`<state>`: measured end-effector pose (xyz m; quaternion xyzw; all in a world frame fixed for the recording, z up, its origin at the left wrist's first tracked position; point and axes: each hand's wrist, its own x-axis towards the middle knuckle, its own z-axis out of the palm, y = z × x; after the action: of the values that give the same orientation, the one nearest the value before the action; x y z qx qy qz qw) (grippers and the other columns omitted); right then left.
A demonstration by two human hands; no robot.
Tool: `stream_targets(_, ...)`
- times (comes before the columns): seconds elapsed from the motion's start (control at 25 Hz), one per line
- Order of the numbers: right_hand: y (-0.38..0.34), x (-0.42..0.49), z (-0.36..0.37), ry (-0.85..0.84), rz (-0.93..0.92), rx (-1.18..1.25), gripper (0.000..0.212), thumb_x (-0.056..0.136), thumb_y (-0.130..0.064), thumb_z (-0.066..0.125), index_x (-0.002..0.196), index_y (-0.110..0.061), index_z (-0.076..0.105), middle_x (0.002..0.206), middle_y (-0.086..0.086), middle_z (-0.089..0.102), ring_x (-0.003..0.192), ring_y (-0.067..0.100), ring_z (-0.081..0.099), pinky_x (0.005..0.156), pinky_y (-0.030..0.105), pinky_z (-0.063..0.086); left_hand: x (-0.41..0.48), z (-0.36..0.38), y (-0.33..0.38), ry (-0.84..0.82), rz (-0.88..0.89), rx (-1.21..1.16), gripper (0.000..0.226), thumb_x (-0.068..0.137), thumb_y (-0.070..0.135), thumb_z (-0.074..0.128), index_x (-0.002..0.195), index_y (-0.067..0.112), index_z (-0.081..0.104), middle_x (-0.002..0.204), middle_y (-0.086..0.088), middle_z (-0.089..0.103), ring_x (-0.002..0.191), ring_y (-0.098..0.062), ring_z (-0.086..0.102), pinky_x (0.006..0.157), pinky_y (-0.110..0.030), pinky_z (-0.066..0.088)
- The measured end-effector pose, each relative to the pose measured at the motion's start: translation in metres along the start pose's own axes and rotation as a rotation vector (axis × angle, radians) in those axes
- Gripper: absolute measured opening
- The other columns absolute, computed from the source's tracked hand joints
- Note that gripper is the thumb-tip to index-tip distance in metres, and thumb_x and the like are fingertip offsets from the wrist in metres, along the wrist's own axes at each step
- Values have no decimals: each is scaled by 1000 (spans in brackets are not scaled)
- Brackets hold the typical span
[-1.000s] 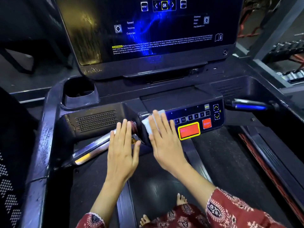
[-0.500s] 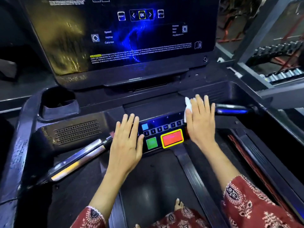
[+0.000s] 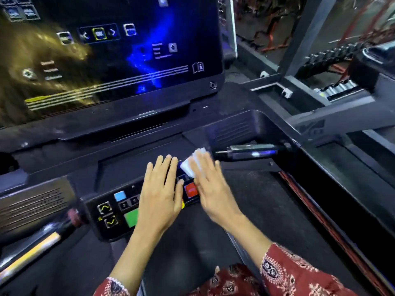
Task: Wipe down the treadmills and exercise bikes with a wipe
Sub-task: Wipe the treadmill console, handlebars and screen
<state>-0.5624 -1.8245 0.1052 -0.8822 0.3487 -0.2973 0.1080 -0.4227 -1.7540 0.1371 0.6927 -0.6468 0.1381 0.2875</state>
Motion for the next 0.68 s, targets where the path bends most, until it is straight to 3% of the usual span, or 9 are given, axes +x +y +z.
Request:
stream_targets(0.08, 17, -12, -4, 45, -137, -9, 67, 86, 9, 53, 147, -6, 31, 157, 8, 24, 147, 22, 15, 119, 41, 15, 10, 9, 12, -15, 32, 3, 49, 93, 24, 43, 130, -7, 51, 134, -23, 52, 130, -33, 36, 116, -36, 11)
stream_targets(0.12, 32, -14, -9, 83, -103, -13, 64, 87, 10, 51, 146, -5, 31, 156, 8, 24, 147, 23, 17, 119, 42, 17, 14, 12, 16, -20, 42, 11, 49, 93, 24, 43, 130, -7, 51, 134, -23, 52, 130, -32, 35, 116, -35, 11)
stream_targets(0.24, 67, -4, -20, 171, 74, -4, 49, 99, -3, 35, 147, -1, 26, 157, 12, 19, 147, 27, 10, 121, 40, 7, 25, 25, 30, -41, 58, 28, 49, 93, 23, 42, 133, -7, 48, 136, -23, 50, 131, -32, 35, 116, -35, 11)
stream_targets(0.36, 67, 16, -12, 118, -49, -110, 53, 93, -6, 36, 145, -2, 28, 151, 17, 33, 142, 31, 21, 120, 42, 8, 33, 34, 41, -37, 62, 51, 50, 93, 21, 42, 133, -7, 47, 138, -23, 48, 132, -32, 33, 116, -35, 11)
stream_targets(0.48, 94, 26, -25, 20, -185, -274, 44, 100, -23, 32, 140, -8, 38, 131, 14, 55, 119, 31, 45, 111, 47, 25, 38, 39, 49, -30, 55, 66, 49, 93, 20, 41, 133, -8, 47, 139, -24, 46, 132, -33, 33, 116, -37, 12)
stream_targets(0.6, 147, 16, -54, 33, 26, -305, 59, 103, -42, 13, 127, -8, 55, 103, 9, 58, 94, 34, 53, 100, 44, 31, 46, 48, 60, -37, 46, 71, 49, 93, 21, 42, 132, -8, 49, 139, -24, 46, 132, -35, 34, 115, -38, 12)
stream_targets(0.68, 157, 9, -63, 126, 226, -262, 53, 102, -36, 18, 117, -6, 60, 98, 8, 58, 94, 35, 54, 102, 48, 30, 50, 55, 68, -52, 56, 90, 48, 93, 21, 42, 130, -7, 51, 138, -23, 48, 133, -36, 33, 116, -39, 12)
